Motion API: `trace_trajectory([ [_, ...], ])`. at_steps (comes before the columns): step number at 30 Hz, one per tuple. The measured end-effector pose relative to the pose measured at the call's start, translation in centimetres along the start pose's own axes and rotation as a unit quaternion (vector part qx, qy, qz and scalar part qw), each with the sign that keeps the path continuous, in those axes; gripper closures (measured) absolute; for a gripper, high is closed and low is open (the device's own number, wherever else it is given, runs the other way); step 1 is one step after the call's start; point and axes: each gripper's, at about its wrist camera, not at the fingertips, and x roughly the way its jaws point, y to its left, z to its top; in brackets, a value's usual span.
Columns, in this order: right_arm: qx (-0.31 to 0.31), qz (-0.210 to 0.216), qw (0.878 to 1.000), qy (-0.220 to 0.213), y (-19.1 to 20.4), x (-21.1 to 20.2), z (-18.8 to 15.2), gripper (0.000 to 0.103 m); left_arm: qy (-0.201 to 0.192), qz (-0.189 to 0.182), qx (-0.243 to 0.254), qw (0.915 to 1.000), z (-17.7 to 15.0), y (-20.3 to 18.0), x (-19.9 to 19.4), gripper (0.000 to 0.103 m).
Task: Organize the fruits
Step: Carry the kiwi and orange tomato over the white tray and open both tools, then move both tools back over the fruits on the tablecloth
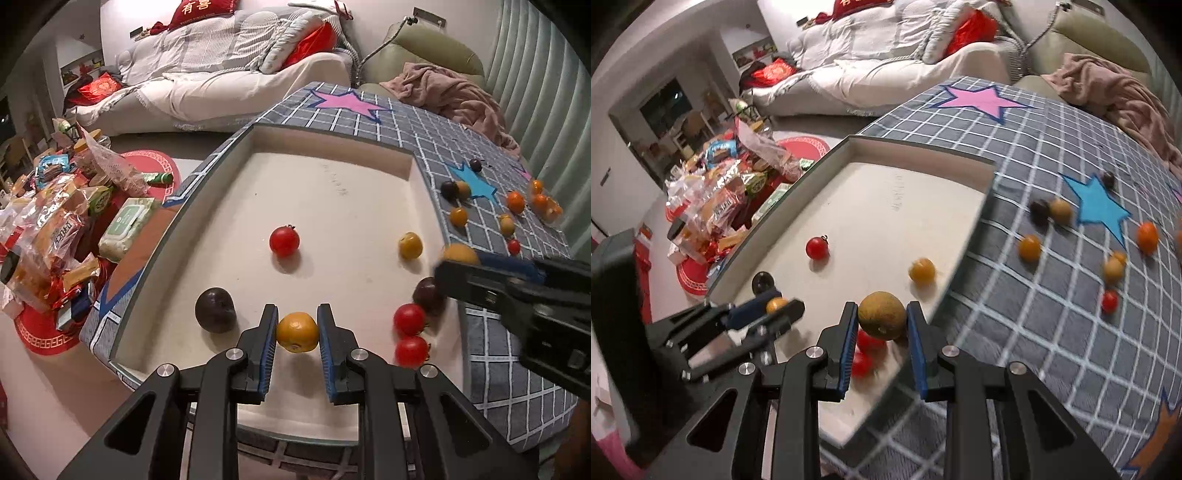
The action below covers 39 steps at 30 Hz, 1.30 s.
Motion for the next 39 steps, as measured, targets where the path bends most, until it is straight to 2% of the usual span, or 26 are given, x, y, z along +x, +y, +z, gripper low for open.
trace_trajectory([
  [6, -0.017, -0.007, 0.999, 0.036, 0.7, 3.1, 0.8, 0.074, 0.011, 0.005, 0.001, 0.9999, -0.1, 0.2, 0.5, 0.080],
  [10, -0.033, -0.014, 0.998, 0.042, 1.2, 3.7, 0.8, 0.074, 0.017, 0.011, 0.006, 0.9998, -0.4, 0.1, 0.9, 0.080],
  [11, -0.037, -0.013, 0.998, 0.044, 1.3, 3.7, 0.9, 0.071, 0.014, 0.014, 0.010, 0.9997, -0.5, 0.0, 0.9, 0.080],
  [12, -0.041, -0.014, 0.998, 0.045, 1.4, 3.8, 0.9, 0.061, 0.014, 0.017, 0.014, 0.9996, -0.5, -0.1, 0.9, 0.080],
  [13, -0.043, -0.011, 0.998, 0.044, 1.5, 3.7, 1.0, 0.058, 0.015, 0.020, 0.018, 0.9995, -0.6, -0.3, 0.9, 0.079],
  [15, -0.044, -0.009, 0.998, 0.041, 1.7, 3.6, 1.0, 0.043, 0.014, 0.023, 0.025, 0.9993, -0.6, -0.4, 0.8, 0.079],
  [16, -0.046, -0.012, 0.998, 0.038, 1.9, 3.5, 1.0, 0.040, 0.014, 0.024, 0.026, 0.9993, -0.7, -0.5, 0.8, 0.079],
  [17, -0.047, -0.011, 0.998, 0.036, 1.9, 3.3, 0.9, 0.038, 0.014, 0.023, 0.027, 0.9993, -0.7, -0.4, 0.8, 0.074],
  [18, -0.046, -0.008, 0.998, 0.033, 2.0, 3.1, 0.9, 0.038, 0.016, 0.021, 0.026, 0.9993, -0.7, -0.4, 0.8, 0.043],
  [19, -0.045, -0.007, 0.999, 0.030, 2.0, 2.9, 0.9, 0.037, 0.013, 0.019, 0.020, 0.9995, -0.7, -0.3, 0.7, 0.016],
  [20, -0.042, -0.006, 0.999, 0.024, 1.9, 2.5, 0.9, 0.035, 0.002, 0.023, 0.014, 0.9996, -0.8, -0.2, 0.3, 0.015],
  [23, -0.034, -0.005, 0.999, 0.009, 1.5, 1.3, 1.1, 0.024, -0.005, 0.019, 0.016, 0.9997, -0.8, -0.3, -0.1, 0.015],
  [26, -0.025, -0.008, 1.000, -0.003, 0.9, 0.1, 1.2, 0.020, -0.002, 0.022, 0.015, 0.9996, -0.8, -0.5, -0.2, 0.015],
  [30, -0.005, -0.030, 0.999, -0.019, -1.2, -1.9, 0.6, 0.008, -0.007, 0.015, 0.020, 0.9997, -0.5, -1.1, -0.9, 0.015],
  [39, 0.088, -0.078, 0.993, -0.025, -10.5, -4.5, -3.0, 0.005, -0.028, -0.016, 0.073, 0.9968, 1.0, -6.2, -3.2, 0.015],
])
